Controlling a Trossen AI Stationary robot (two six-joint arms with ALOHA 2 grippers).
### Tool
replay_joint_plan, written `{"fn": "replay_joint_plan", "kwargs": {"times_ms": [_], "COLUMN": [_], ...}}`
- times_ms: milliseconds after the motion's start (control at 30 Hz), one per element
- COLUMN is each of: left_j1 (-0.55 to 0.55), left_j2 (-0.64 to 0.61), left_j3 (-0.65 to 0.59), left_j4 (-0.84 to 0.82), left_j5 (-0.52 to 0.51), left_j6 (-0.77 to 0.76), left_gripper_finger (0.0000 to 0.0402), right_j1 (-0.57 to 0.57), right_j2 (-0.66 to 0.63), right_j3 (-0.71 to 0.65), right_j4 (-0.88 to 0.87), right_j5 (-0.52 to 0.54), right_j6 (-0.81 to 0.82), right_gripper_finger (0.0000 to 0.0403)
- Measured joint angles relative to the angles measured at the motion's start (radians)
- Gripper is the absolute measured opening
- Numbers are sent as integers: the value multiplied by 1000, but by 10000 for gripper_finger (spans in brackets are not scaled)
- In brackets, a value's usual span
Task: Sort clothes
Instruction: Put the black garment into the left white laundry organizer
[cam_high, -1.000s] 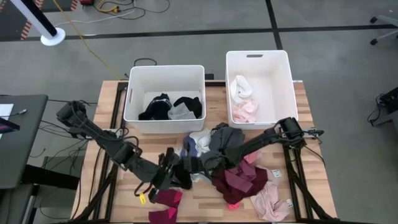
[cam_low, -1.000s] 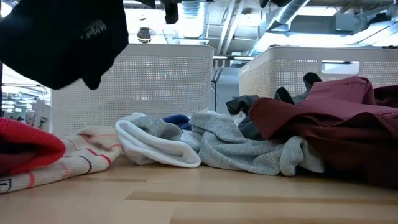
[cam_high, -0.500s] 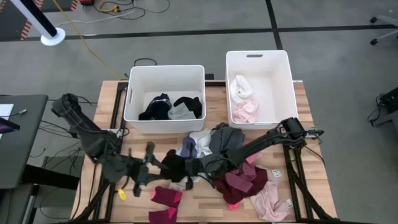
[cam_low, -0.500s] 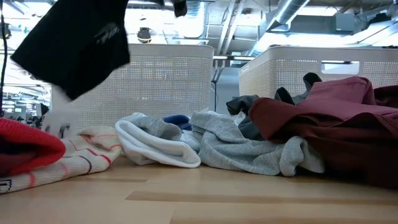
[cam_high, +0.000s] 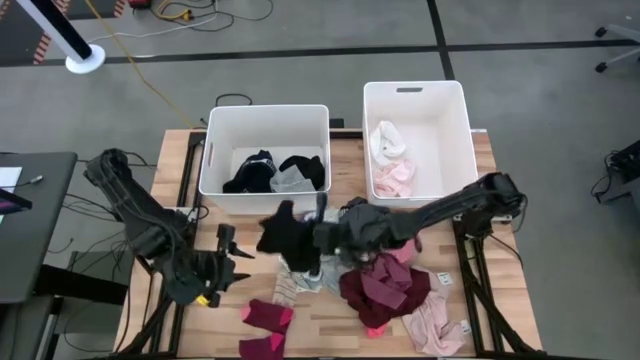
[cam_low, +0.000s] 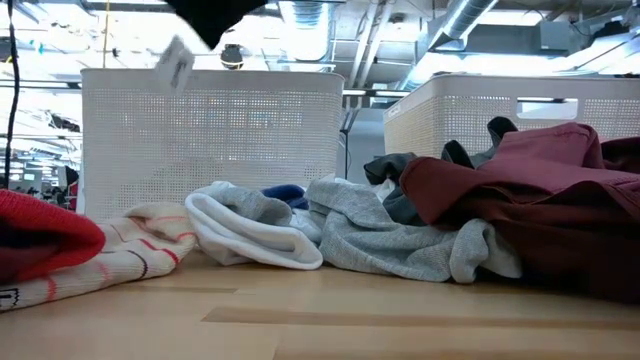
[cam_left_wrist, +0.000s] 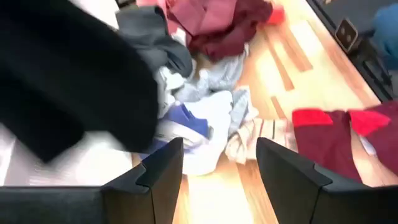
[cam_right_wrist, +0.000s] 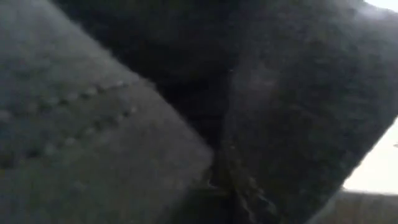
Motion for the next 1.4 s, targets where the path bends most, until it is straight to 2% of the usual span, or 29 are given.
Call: {"fn": "replay_joint_plan", "kwargs": {"times_ms": [300,533,700,867,1033,1167,1233,1400], "left_j1": [-14,-19,-19,-19,-19,-19,-21,-22], "left_j2": [39,51,51,51,53,54,53,54], "left_j3": [-132,-267,-346,-390,-409,-416,-417,-417], "left_j4": [24,230,358,456,490,505,507,511], "left_j5": [41,90,102,122,123,123,124,126], "left_j6": [-115,-133,-136,-134,-131,-132,-131,-137], "left_gripper_finger": [198,199,199,199,199,199,199,199], "right_j1": [-177,-358,-456,-530,-557,-571,-575,-579], "right_j2": [-115,-120,-97,-46,41,110,136,224], "right_j3": [0,0,0,10,45,93,113,225], "right_j4": [-44,-91,-140,-146,-172,-247,-349,-481], "right_j5": [-60,-245,-304,-406,-440,-462,-463,-489], "right_j6": [-1,172,245,321,344,364,377,402], "right_gripper_finger": [0,0,0,0,0,0,0,8]}}
